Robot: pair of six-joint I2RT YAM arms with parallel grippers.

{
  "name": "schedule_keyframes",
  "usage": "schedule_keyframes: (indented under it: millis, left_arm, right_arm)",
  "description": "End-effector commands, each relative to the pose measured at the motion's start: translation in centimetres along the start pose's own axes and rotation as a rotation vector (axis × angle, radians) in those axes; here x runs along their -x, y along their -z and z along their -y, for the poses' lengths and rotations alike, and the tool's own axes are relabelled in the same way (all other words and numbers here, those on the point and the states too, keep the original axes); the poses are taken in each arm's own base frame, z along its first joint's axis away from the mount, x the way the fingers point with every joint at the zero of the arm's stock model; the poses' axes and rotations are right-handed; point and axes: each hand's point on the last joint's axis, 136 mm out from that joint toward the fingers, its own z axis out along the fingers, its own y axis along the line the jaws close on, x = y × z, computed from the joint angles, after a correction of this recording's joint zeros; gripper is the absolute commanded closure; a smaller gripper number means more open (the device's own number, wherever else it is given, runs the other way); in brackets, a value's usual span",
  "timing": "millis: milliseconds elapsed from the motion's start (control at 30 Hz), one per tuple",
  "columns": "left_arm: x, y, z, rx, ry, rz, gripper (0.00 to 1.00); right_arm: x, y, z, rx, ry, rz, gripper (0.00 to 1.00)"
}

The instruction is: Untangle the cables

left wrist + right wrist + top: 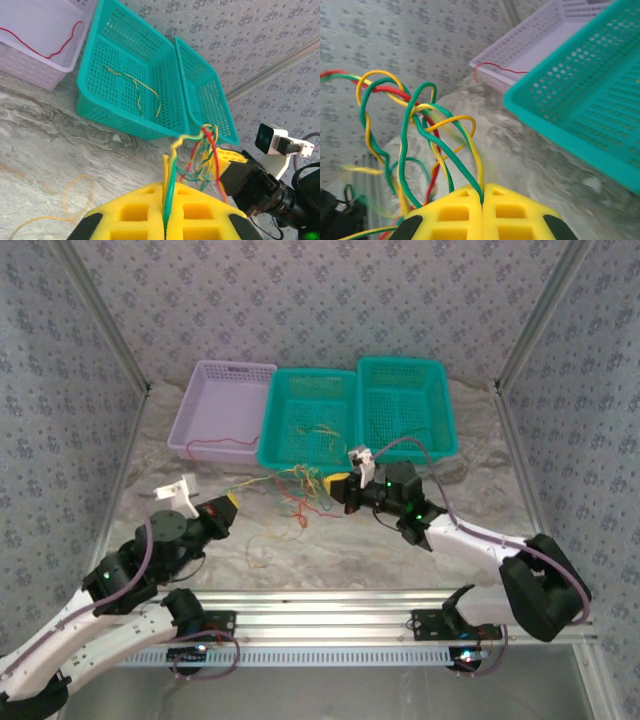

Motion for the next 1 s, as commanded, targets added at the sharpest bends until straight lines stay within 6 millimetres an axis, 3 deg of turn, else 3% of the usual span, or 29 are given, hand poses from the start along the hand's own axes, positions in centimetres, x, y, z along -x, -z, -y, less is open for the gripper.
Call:
schedule_keyframes:
  millis: [0, 167, 267, 467, 567, 667, 833, 967]
  left_arm:
    - [2.1, 1.1, -0.2, 0.034, -0.031, 0.072, 1.0]
    - [2.5, 1.3, -0.1, 0.048, -0.056, 0.075, 1.0]
    - [3.1, 1.8, -0.1, 0.061, -0.075, 0.091, 1.0]
    - [4.4, 2.6, 0.0, 0.075, -0.111, 0.125, 1.0]
    - [4.1, 2.4, 0.0, 0.077, -0.119, 0.115, 1.0]
    - [4.1, 2.4, -0.2, 0.097, -0.145, 0.106, 1.0]
    - [6.6, 4.4, 0.2, 0.116, -0.2, 0.17, 1.0]
    - [8.4, 6.0, 0.6, 0.126, -0.23, 0.215, 1.0]
  right_arm:
    - [-2.5, 2.5, 5.4, -0.261, -0.014, -0.082, 1.0]
    - [-2.2, 6.5, 9.1, -0.458, -0.075, -0.044, 1.0]
    - [-3.3, 9.2, 11.4, -0.61, -0.125, -0.061, 1.0]
    - [-4.6, 14.0, 13.7, -0.767, -0.249, 0.015, 1.0]
    - [-3.8, 15.7, 14.2, -0.782, -0.275, 0.095, 1.0]
    - [-5.2, 17.4, 15.2, -0.879, -0.327, 0.048, 1.0]
    - [-8.1, 20.9, 17.9, -1.048, -0.494, 0.036, 1.0]
    - [-7.8, 23.4, 18.9, -1.16, -0.505, 0.108, 1.0]
